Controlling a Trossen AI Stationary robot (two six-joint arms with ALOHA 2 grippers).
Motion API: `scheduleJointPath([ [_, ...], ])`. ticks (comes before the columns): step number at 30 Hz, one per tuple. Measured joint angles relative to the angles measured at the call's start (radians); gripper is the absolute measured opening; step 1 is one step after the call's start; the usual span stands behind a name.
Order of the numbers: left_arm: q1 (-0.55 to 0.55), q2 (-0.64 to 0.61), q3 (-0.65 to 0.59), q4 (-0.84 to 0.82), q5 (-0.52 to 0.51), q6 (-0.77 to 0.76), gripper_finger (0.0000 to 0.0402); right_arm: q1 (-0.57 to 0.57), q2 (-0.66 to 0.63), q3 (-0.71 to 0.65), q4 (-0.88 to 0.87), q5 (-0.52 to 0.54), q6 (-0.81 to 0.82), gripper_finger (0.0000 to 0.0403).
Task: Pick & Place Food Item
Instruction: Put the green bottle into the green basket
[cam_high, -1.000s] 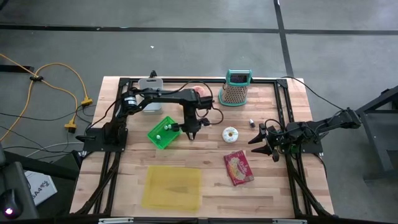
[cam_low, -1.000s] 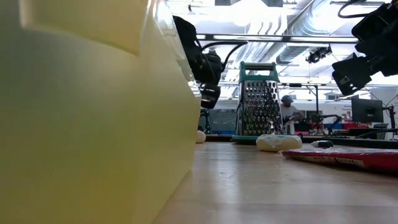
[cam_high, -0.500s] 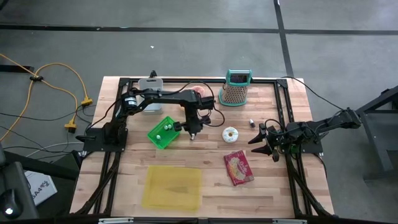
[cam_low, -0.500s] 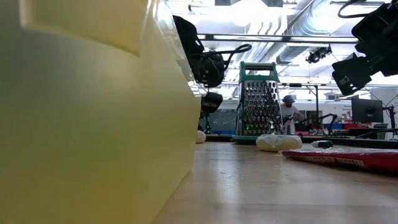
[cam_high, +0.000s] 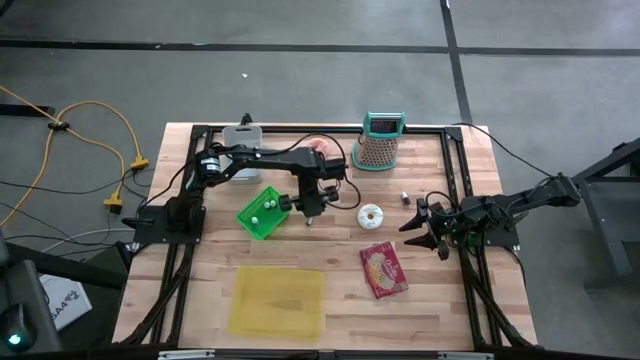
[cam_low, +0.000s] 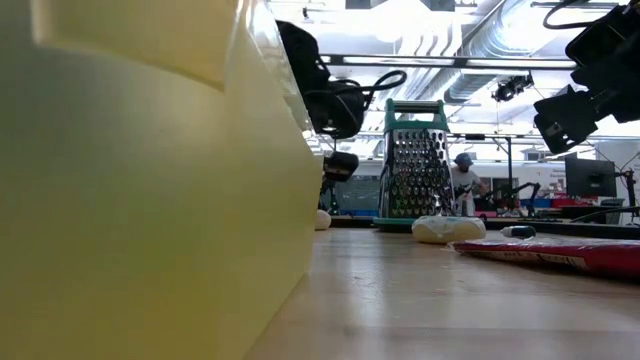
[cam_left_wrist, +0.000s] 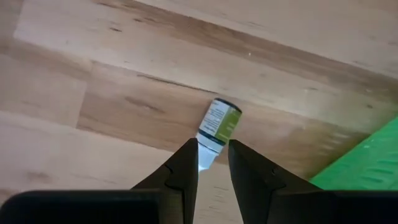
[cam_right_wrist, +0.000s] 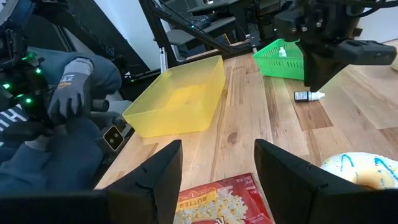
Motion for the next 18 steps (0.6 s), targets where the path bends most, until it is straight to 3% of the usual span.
scheduleJointPath([
  [18, -0.026, 0.000, 0.000, 0.005, -0.050, 0.175, 0.0085, 0.000, 0.000, 0.000, -0.001, 0.000, 0.000, 0.0188],
])
